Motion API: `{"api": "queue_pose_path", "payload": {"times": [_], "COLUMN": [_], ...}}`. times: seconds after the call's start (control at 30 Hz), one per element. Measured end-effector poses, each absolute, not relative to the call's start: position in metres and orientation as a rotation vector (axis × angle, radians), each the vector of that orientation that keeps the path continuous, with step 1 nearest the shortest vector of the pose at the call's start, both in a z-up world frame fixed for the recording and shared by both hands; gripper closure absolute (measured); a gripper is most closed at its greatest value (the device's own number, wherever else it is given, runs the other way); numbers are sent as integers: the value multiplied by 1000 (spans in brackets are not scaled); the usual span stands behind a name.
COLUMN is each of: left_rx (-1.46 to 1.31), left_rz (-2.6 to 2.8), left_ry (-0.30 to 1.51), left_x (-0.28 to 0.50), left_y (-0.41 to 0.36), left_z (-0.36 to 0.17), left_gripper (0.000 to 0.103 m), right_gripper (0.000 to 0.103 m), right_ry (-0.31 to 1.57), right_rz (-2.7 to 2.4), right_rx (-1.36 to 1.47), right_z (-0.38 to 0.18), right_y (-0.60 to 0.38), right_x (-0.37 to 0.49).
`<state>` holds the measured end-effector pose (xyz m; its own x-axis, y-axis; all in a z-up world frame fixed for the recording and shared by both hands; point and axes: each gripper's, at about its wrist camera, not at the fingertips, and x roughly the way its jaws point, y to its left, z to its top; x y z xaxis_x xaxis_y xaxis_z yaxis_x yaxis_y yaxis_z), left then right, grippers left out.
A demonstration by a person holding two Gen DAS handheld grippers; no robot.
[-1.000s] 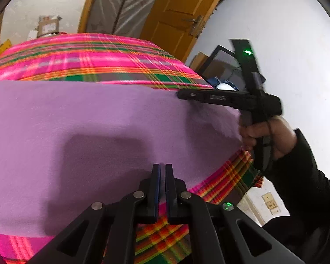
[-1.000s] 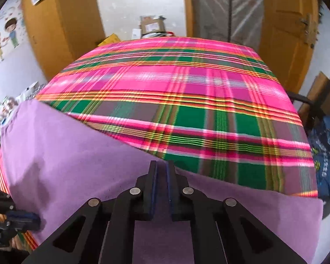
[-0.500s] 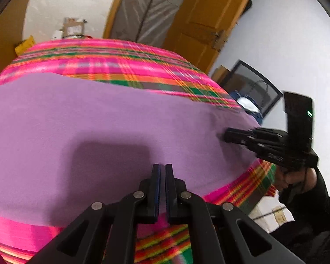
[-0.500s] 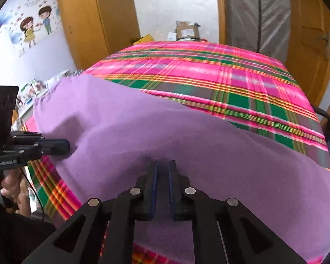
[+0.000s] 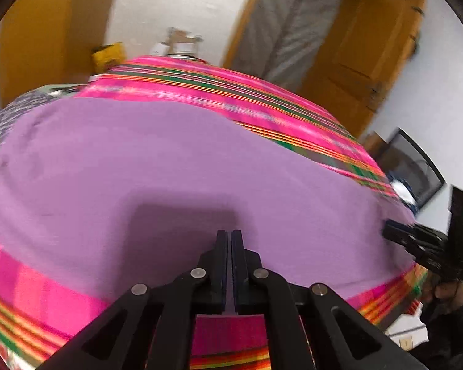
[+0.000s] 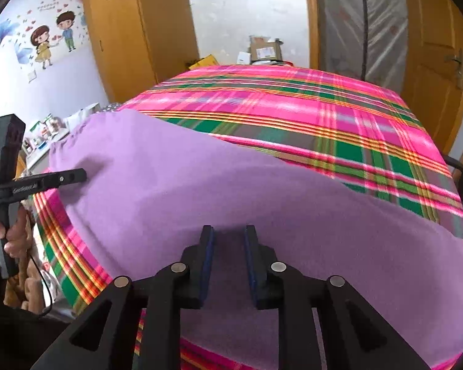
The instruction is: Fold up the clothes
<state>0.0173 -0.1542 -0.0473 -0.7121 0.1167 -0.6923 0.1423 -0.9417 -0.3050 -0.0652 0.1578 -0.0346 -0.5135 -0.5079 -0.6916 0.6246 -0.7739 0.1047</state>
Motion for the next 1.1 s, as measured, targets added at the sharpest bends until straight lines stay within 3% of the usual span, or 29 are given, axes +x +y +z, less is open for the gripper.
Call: {"api": "queue_pose_path", "payload": {"times": [0.13, 0.6, 0.87, 1.03, 1.1], "left_rx": [1133, 958, 979, 974, 986], "left_rz": [-2757, -2524, -2547, -2589, -2632], "left_ry": [626, 608, 682, 578, 552], "left_x": [29, 45, 61, 40, 21], "left_y": [-195, -320, -328, -331, -337], "left_z": [-51, -42, -54, -23, -14], "left_gripper": [101, 95, 95, 95, 89], "right_gripper": [80, 77, 77, 77, 77], "right_ry": [229, 279, 254, 255, 257], "right_rz": [-2234, -2191, -2195, -2180, -2171], "right_rx": [966, 977, 1000, 976, 967], "right_z": [-33, -27, -26, -20, -19], "right_y": [139, 85, 69, 52, 46], "right_x": [-68, -88, -101, -106, -108]}}
